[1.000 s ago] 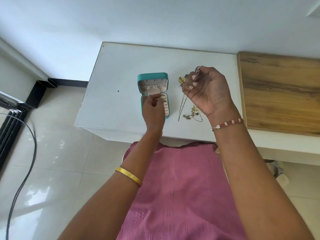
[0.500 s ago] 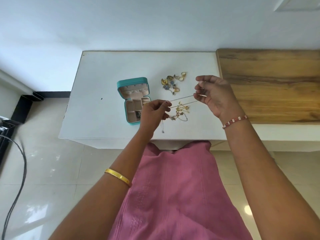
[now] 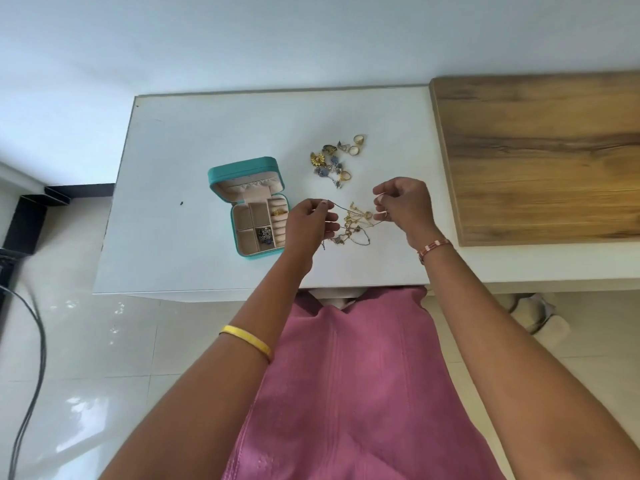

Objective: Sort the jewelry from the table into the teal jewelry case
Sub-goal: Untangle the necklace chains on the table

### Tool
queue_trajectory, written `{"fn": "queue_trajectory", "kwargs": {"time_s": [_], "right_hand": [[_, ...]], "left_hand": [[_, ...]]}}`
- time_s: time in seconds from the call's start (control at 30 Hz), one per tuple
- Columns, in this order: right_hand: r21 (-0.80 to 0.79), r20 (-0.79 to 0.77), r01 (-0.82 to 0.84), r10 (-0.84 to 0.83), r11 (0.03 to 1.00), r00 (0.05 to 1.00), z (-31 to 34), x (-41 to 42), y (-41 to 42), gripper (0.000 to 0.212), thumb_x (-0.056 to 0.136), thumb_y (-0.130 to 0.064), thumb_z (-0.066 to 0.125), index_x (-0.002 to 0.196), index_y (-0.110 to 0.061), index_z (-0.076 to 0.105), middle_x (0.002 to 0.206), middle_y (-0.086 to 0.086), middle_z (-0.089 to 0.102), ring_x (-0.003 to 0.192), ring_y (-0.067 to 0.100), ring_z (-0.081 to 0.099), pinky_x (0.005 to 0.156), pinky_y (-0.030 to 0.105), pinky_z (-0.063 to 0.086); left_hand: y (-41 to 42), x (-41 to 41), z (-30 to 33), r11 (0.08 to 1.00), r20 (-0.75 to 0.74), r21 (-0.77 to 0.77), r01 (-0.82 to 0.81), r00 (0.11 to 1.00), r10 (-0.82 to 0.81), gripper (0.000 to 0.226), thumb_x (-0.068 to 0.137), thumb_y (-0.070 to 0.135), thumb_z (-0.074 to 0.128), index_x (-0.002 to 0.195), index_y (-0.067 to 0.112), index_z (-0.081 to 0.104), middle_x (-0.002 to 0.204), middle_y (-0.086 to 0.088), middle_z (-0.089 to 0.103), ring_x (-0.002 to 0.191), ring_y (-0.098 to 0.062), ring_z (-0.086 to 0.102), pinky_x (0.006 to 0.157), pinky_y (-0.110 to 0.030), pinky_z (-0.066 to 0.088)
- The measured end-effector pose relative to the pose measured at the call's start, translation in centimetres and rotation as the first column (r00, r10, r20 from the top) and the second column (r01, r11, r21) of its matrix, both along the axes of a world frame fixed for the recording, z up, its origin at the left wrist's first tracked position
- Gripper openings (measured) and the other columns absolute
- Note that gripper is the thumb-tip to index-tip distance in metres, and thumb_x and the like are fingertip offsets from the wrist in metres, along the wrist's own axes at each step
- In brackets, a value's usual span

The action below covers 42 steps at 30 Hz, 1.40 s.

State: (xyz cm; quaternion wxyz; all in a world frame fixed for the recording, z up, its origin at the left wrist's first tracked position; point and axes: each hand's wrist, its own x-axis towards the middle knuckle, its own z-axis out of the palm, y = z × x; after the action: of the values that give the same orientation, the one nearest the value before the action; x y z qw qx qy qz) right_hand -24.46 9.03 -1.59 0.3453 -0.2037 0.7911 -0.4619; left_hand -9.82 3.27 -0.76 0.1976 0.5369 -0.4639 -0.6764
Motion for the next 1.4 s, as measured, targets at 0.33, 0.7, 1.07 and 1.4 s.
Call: {"fn": "queue_trajectory", "kwargs": {"time_s": [0.33,0.7,1.07,1.4], "right_hand": [[0.245,-0.371,-0.031,0.124,0.969,0.92,-2.5,-0.1,0.8,0.02,0.084,0.0,0.05,0.092,-0.006,0.067,0.09,0.012,0.066,0.081,0.025,0.06,0.066,0.024,0.042],[0.277,-0.286,-0.238,0.316,0.931,0.904,-3.4,4.6,-1.6,0.017,0.084,-0.001,0.054,0.1,-0.002,0.059,0.11,0.018,0.054,0.093,0.031,0.058,0.077,0.022,0.039],[0.206,-0.45,-0.118,0.201,0.971,0.87,-2.9,6.1,-2.3,0.028,0.086,0.003,0.047,0.111,0.002,0.06,0.116,0.02,0.054,0.11,0.031,0.051,0.088,0.028,0.041],[0.39,-0.39,-0.382,0.526,0.838,0.756,-3.5,8.5,-1.5,0.054,0.094,-0.003,0.037,0.144,0.002,0.02,0.155,0.017,0.012,0.145,0.025,0.008,0.117,0.032,0.007]], "left_hand": [[0.0,-0.3,-3.1,0.961,0.313,-0.217,0.173,0.944,-0.099,0.013,0.092,0.01,0.052,0.095,0.01,0.065,0.079,-0.002,0.06,0.064,-0.011,0.05,0.055,-0.022,0.038],[-1.9,2.5,-3.8,0.929,0.452,-0.31,0.204,0.891,-0.045,0.016,0.091,0.011,0.053,0.1,0.006,0.066,0.086,-0.003,0.062,0.076,-0.016,0.053,0.069,-0.025,0.04],[-3.2,4.0,-4.3,0.953,0.392,-0.267,0.145,0.92,-0.03,0.014,0.089,0.01,0.055,0.096,0.007,0.066,0.081,-0.007,0.062,0.073,-0.021,0.053,0.07,-0.032,0.045],[-2.8,3.9,-4.2,0.954,0.379,-0.279,0.113,0.925,0.001,0.014,0.089,0.01,0.055,0.096,0.007,0.066,0.085,-0.007,0.064,0.078,-0.019,0.056,0.073,-0.031,0.046]]}}
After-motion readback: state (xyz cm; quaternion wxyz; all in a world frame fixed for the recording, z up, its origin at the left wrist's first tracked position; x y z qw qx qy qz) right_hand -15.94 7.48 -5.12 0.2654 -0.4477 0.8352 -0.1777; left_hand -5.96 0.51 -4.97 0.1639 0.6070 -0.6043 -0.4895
